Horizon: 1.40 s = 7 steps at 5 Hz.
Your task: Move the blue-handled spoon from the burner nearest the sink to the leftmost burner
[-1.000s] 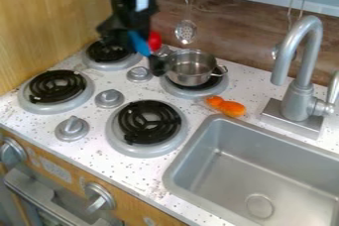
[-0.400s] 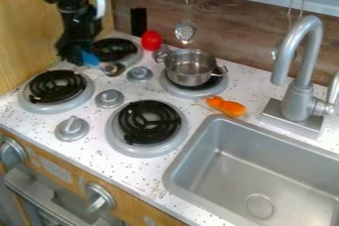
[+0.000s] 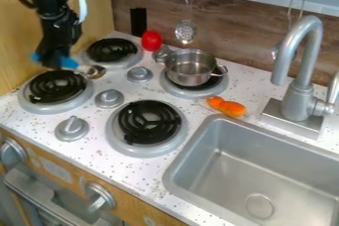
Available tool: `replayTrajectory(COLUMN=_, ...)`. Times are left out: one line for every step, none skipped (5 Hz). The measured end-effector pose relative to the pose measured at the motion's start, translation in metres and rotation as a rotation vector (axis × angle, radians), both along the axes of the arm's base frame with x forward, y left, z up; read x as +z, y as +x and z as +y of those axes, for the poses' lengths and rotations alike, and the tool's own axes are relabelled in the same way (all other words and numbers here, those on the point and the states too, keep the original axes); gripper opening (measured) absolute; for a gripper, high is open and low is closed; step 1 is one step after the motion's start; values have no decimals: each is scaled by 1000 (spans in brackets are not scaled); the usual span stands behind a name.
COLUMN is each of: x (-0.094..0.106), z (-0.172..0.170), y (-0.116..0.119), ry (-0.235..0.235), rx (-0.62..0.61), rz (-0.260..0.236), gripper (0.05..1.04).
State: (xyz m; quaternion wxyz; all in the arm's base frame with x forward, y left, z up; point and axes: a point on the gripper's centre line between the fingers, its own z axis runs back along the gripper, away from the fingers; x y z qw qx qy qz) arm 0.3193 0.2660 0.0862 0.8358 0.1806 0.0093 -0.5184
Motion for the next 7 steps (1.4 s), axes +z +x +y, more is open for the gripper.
replayTrajectory(x=0, z=14, y=-11, ry=49, rx=79, rz=3, gripper=438)
replayTrajectory(x=-3, z=27, y=-10, ry=51, rx=109, rz=3, gripper=437)
replayTrajectory(x=-23, z=40, y=-11, ry=33, rx=126, rz=38, gripper=438)
replayTrajectory(x=-34, z=44, y=-7, ry=24, rx=109, rz=61, gripper=437)
replayTrajectory(x=-38, z=44, y=-8, ry=12, rx=100, rz=66, gripper=438)
replayTrajectory(x=-46, z=39, y=-11, ry=-20, rx=99, rz=65, gripper=478)
replayTrajectory(x=-52, z=30, y=-12, ry=-65, rx=103, rz=59, gripper=782)
